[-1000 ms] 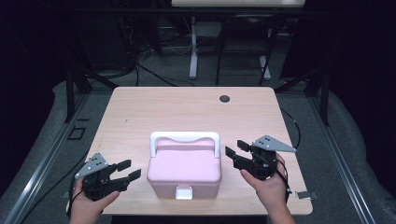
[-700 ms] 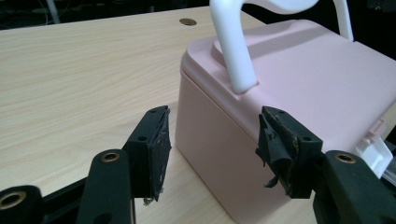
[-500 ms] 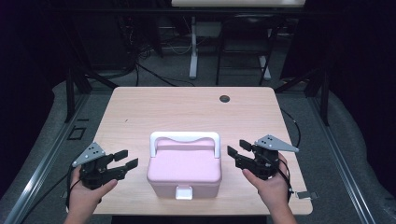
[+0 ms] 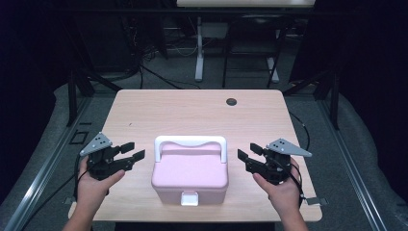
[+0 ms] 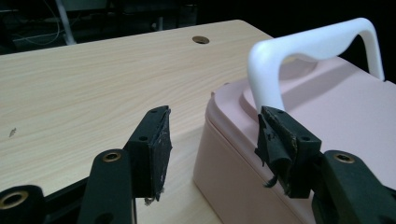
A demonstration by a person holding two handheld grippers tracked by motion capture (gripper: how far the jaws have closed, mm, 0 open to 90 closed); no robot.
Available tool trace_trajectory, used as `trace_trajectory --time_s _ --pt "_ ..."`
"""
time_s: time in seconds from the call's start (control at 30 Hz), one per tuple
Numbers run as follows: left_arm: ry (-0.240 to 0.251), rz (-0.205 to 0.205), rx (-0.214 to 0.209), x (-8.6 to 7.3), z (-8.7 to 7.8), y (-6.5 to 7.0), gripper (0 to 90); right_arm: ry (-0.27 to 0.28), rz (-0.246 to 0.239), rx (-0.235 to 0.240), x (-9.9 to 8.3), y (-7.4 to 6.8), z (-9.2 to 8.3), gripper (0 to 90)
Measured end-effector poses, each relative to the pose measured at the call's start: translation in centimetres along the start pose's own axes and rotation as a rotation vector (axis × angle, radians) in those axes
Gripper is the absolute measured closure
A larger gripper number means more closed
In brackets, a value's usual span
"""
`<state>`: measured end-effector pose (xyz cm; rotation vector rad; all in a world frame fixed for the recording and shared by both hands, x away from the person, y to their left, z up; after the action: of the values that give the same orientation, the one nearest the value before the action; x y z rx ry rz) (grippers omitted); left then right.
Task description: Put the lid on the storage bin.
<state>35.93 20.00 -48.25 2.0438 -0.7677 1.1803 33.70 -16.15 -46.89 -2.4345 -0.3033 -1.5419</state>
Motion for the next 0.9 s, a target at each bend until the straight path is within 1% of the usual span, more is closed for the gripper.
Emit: trace_trajectory --time_s 0.07,0.17,0.23,0.27,0.3,0.33,0.47,0.53,0.57,0.6,0.67,0.8,0.9 --pt "-0.012 -0.004 0.009 0.0 0.2 -0.4 44.1 -0.002 0.002 -0.002 -0.1 0.1 0.0 45.6" --pt "-0.001 -0.018 0.013 0.0 0.6 -1.0 44.1 -0.004 0.006 -0.008 -0.2 0.4 0.1 45.6" --pt "-0.013 -0.024 0.021 -0.2 0.8 -1.4 44.4 -0.005 0.007 -0.013 -0.2 0.6 0.2 45.6" --pt "-0.003 -0.024 0.027 -0.3 1.0 -1.7 44.3 -0.002 0.007 -0.016 -0.3 0.6 0.2 45.6" --pt "-0.006 -0.028 0.033 -0.4 1.0 -1.8 44.4 -0.004 0.006 -0.018 -0.4 0.7 0.3 45.6" --pt "-0.009 -0.031 0.038 -0.6 1.1 -2.0 44.4 -0.004 0.006 -0.019 -0.4 0.8 0.4 45.8" --pt "-0.014 -0.031 0.033 -1.4 1.4 -2.3 44.7 -0.010 -0.005 -0.024 -0.9 0.8 0.7 45.9" --pt "-0.024 -0.036 0.038 -1.9 1.5 -2.5 44.7 -0.013 -0.015 -0.030 -1.1 0.9 0.9 45.9" --pt "-0.019 -0.036 0.043 -2.1 1.6 -2.7 44.7 -0.013 -0.013 -0.032 -1.2 1.0 1.0 45.9" --pt "-0.033 -0.039 0.041 -2.3 1.5 -2.8 44.7 -0.017 -0.012 -0.032 -1.4 1.0 1.1 46.0" --pt "-0.021 -0.038 0.045 -2.6 1.5 -3.1 44.8 -0.020 -0.015 -0.037 -1.6 1.2 1.4 46.1" --pt "-0.025 -0.039 0.045 -3.4 1.3 -3.4 44.7 -0.030 -0.019 -0.041 -2.2 1.5 1.7 46.3" --pt "-0.030 -0.041 0.057 -4.0 1.1 -3.8 44.7 -0.035 -0.017 -0.050 -2.7 1.7 2.1 46.6"
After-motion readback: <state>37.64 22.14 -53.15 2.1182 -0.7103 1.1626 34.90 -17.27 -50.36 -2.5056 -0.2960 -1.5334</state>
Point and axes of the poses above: each handheld gripper's, and its own axes: z roughly forward along the jaws, x roughly out of its top, y roughly to its right, the point moved 8 cm from there along z, roughly forward along the jaws, and after that the axes turned 13 degrees about -x, right-handed, at the moved point
